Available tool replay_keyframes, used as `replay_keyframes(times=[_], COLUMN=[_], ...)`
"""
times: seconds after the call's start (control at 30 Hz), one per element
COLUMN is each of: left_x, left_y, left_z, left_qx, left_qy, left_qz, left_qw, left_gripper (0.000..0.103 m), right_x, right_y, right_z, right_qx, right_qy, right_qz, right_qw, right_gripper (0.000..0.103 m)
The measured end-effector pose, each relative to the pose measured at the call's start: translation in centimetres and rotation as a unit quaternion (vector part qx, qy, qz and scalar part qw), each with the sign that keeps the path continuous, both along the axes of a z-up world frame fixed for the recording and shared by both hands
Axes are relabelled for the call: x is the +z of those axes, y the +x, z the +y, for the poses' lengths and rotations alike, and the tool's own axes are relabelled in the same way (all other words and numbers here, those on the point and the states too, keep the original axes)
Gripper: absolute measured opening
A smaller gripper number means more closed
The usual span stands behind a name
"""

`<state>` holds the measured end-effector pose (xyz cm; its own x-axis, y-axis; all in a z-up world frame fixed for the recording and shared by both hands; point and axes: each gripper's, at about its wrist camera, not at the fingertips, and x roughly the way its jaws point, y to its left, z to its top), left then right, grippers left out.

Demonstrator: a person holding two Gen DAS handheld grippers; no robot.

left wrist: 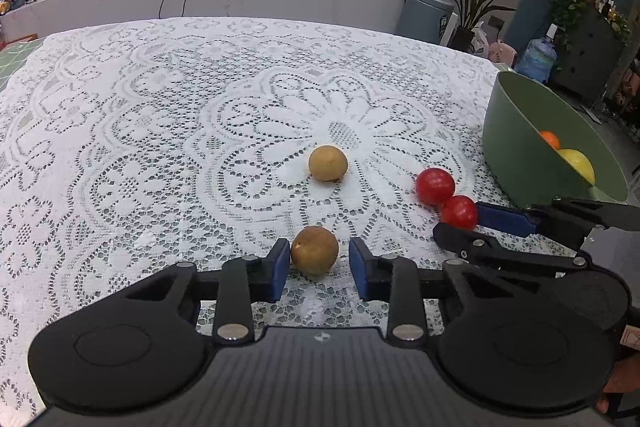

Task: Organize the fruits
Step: 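Move both tools down to the kiwis and tomatoes on the tablecloth, then grasp a brown kiwi with the left tool while the right tool grasps a red tomato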

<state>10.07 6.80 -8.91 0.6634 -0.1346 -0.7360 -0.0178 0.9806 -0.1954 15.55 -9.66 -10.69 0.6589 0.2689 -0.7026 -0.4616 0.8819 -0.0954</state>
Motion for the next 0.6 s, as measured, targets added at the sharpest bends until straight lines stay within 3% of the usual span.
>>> replay_keyframes(times=[0.1, 0.6], left_x=[-0.2, 1.1], left_y=[0.1, -0.5], left_z=[0.1, -0.3], left_qx=[0.002, 0.004], left_qy=[-0.001, 0.006], left_qz=[0.006, -0.007], left_qw=[1.0, 0.9999], left_gripper=[0.03, 0.03], right_x=[-0.1, 1.1], right_y=[0.2, -1.2], right_z=[-0.1, -0.5], right_qx=[-0.003, 0.011], right_qy=[0.002, 0.005], right_qz=[0.001, -0.004], right_qw=[1.0, 1.0], right_gripper=[0.028, 0.027])
